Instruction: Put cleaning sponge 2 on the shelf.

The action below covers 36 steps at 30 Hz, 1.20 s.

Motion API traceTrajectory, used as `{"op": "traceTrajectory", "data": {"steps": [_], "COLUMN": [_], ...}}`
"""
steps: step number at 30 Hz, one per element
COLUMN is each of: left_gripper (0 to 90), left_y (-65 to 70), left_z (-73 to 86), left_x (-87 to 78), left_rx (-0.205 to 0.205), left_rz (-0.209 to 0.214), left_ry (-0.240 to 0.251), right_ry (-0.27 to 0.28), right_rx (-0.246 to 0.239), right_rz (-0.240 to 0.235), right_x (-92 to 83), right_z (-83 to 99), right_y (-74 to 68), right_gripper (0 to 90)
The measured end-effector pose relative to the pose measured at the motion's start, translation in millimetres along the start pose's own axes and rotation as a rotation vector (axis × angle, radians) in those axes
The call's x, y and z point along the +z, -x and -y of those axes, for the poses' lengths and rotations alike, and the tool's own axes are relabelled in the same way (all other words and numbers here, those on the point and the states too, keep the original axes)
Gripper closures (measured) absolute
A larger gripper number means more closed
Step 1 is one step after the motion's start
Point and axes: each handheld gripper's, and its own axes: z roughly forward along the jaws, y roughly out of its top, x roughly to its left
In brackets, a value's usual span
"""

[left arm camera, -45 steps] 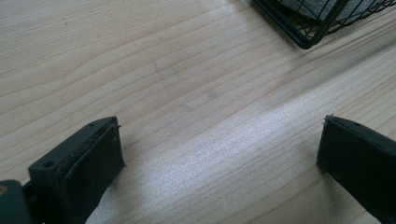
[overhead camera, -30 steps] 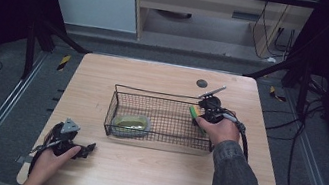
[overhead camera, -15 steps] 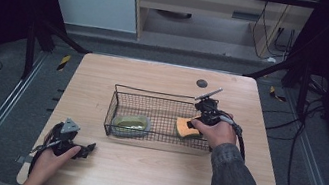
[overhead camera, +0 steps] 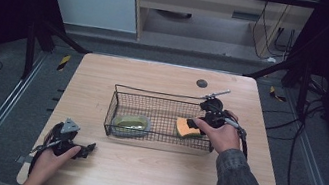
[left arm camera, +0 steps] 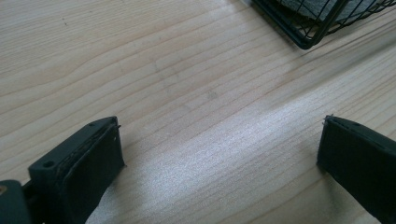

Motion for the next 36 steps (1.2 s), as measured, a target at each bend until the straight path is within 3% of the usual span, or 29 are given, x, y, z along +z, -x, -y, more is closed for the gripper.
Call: {"op": "traceTrajectory", "data": {"steps": [8,20,26,31,36], "left_gripper": [0.0,0.0,0.0,0.0,0.0], "left_y": [-0.2,-0.1,-0.2,-0.1,-0.2], "left_z": [-0.1,0.0,-0.1,0.0,-0.1], "left_x": [0.0,0.1,0.0,0.1,0.1], "left_rx": [0.003,0.002,0.002,0.001,0.002], "left_rz": [-0.001,-0.001,-0.001,-0.001,-0.001], "left_ry": [0.001,0.002,0.001,0.002,0.001], "right_ry": [0.114,0.182,0.188,0.167,0.147], "right_rx": [0.034,0.068,0.093,0.127,0.162], "right_rz": [0.061,0.137,0.176,0.194,0.222], "right_x": [-24.6,-51.9,-45.2,-25.4,-7.4], "right_z": [14.7,59.1,91.8,122.7,140.4], "right_y": [18.8,52.8,61.5,70.9,79.6], "right_gripper": [6.1,7.9,9.1,9.5,9.8]}}
